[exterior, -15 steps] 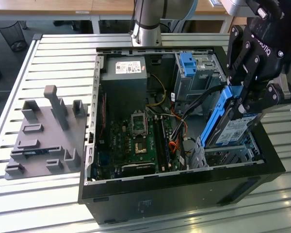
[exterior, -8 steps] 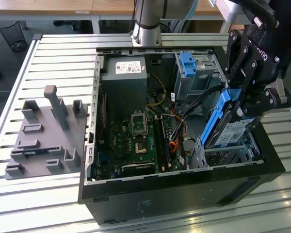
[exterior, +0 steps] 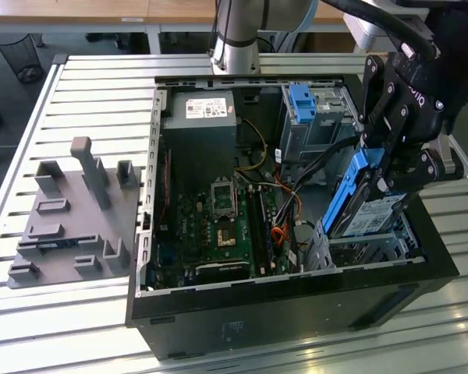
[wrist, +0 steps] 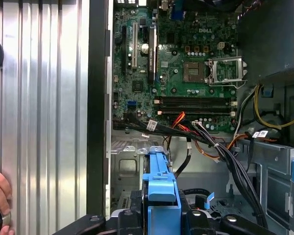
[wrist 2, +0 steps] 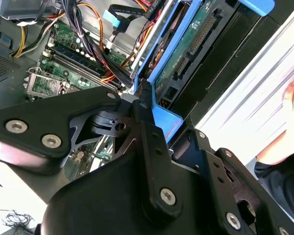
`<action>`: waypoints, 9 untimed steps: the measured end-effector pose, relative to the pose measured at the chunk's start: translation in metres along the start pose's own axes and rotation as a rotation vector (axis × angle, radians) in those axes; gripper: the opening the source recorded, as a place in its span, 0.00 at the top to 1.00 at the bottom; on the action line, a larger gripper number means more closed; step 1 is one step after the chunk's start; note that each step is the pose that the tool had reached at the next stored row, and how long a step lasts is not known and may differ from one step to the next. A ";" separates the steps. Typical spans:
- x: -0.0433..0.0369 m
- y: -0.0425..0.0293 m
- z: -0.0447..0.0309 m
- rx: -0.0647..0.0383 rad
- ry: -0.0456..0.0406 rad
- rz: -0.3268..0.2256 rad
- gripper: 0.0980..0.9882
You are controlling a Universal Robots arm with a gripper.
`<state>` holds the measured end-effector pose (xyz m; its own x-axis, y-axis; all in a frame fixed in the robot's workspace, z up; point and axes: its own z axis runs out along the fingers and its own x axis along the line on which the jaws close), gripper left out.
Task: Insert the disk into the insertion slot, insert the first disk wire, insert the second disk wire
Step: 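Insert the disk into the insertion slot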
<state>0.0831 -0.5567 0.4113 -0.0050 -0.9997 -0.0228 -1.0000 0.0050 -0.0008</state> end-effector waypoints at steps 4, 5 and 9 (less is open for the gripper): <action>0.0001 0.0000 0.0021 0.000 -0.0001 0.000 0.70; 0.0001 0.0000 0.0026 0.000 0.0000 0.000 0.70; 0.0001 0.0000 0.0045 0.000 0.0000 0.000 0.70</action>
<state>0.0831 -0.5567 0.4068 -0.0049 -0.9997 -0.0228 -1.0000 0.0050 -0.0008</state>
